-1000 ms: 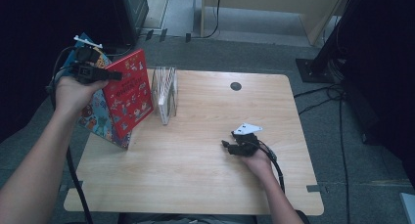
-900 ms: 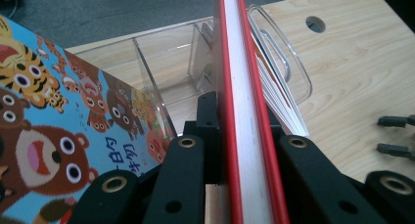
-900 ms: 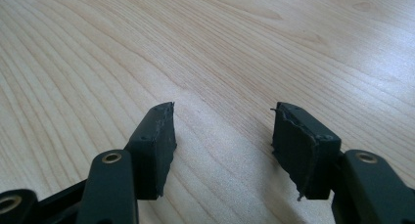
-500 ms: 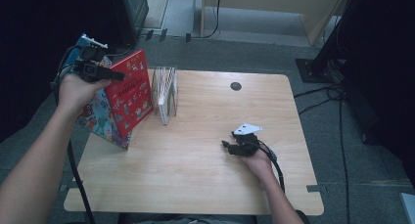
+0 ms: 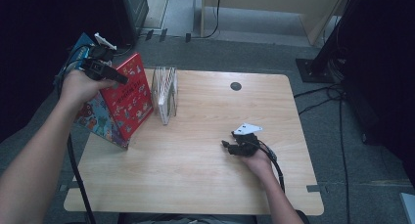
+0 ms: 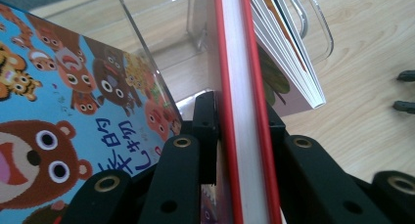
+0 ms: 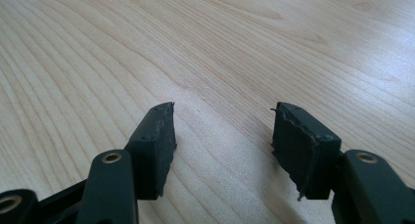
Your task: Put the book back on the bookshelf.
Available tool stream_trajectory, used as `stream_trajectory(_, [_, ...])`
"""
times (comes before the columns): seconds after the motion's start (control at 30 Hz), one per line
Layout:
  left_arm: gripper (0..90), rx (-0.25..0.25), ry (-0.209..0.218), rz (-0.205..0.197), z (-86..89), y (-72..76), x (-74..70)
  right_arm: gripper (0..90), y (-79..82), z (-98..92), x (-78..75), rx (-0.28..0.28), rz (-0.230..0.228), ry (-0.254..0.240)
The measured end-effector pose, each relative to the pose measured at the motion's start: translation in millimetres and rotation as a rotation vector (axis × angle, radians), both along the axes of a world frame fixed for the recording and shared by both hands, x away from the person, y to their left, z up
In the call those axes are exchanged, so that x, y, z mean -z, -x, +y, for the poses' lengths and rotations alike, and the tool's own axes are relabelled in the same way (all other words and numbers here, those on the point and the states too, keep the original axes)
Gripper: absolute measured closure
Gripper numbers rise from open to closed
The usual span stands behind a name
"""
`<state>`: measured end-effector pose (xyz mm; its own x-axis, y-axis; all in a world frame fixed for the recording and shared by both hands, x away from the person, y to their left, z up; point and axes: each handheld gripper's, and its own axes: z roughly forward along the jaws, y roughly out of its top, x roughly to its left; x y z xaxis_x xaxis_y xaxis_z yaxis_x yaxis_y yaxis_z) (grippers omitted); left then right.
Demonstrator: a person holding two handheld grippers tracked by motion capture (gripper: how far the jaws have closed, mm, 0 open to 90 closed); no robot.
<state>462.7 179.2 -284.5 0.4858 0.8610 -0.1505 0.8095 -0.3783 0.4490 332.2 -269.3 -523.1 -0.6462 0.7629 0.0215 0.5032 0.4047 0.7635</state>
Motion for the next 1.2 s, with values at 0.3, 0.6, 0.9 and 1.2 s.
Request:
stream_trajectory(0.3, [79.6,-0.076,0.029,0.011,5.0,-7.8,-0.3,41.3,0.1,0.0,0.0,0.000,0.001,0.000])
stream_trajectory(0.6, [79.4,-0.166,0.058,-0.034,6.3,-20.5,-0.2,41.4,0.2,0.1,0.1,0.001,-0.002,0.000])
stream_trajectory(0.9, [79.2,-0.241,0.081,-0.042,5.4,-34.6,10.0,41.5,4.2,-0.3,0.2,0.002,0.000,-0.003])
stream_trajectory(1.2, [79.3,-0.257,0.103,-0.048,7.5,-42.0,7.3,41.5,10.0,-1.3,0.2,0.013,0.000,-0.002])
